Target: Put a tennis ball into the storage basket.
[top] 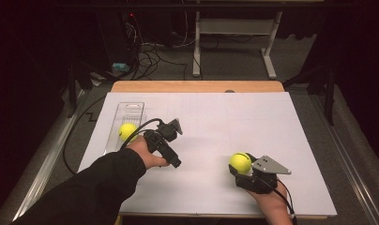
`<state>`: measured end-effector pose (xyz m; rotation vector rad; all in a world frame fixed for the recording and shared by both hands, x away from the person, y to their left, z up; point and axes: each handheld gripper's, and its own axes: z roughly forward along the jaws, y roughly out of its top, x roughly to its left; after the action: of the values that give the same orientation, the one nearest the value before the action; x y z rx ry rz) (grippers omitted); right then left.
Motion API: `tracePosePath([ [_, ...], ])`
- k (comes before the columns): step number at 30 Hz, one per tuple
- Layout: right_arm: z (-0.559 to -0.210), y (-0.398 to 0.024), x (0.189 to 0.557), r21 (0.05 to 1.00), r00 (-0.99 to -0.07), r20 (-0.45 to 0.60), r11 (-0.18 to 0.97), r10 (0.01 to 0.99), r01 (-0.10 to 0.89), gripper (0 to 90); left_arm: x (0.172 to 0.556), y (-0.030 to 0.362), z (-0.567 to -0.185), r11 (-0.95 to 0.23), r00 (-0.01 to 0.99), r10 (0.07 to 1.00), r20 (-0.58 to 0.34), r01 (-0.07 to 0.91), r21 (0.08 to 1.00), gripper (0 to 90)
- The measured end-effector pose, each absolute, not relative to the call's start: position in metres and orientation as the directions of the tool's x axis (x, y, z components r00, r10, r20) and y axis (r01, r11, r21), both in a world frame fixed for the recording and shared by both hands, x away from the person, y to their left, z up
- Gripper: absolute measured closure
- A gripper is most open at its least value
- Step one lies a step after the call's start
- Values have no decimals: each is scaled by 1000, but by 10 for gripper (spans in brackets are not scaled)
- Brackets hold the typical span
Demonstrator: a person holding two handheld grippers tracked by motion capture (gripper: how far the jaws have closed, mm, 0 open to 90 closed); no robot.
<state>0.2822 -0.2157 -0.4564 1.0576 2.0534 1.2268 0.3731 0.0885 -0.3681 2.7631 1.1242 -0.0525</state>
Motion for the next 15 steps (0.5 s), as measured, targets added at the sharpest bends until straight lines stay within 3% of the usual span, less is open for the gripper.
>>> tracePosePath([
  [15,-452,-166,282,900,-671,-35,315,741,301,280,372,87,-362,-703,715,694,-84,698,134,4],
])
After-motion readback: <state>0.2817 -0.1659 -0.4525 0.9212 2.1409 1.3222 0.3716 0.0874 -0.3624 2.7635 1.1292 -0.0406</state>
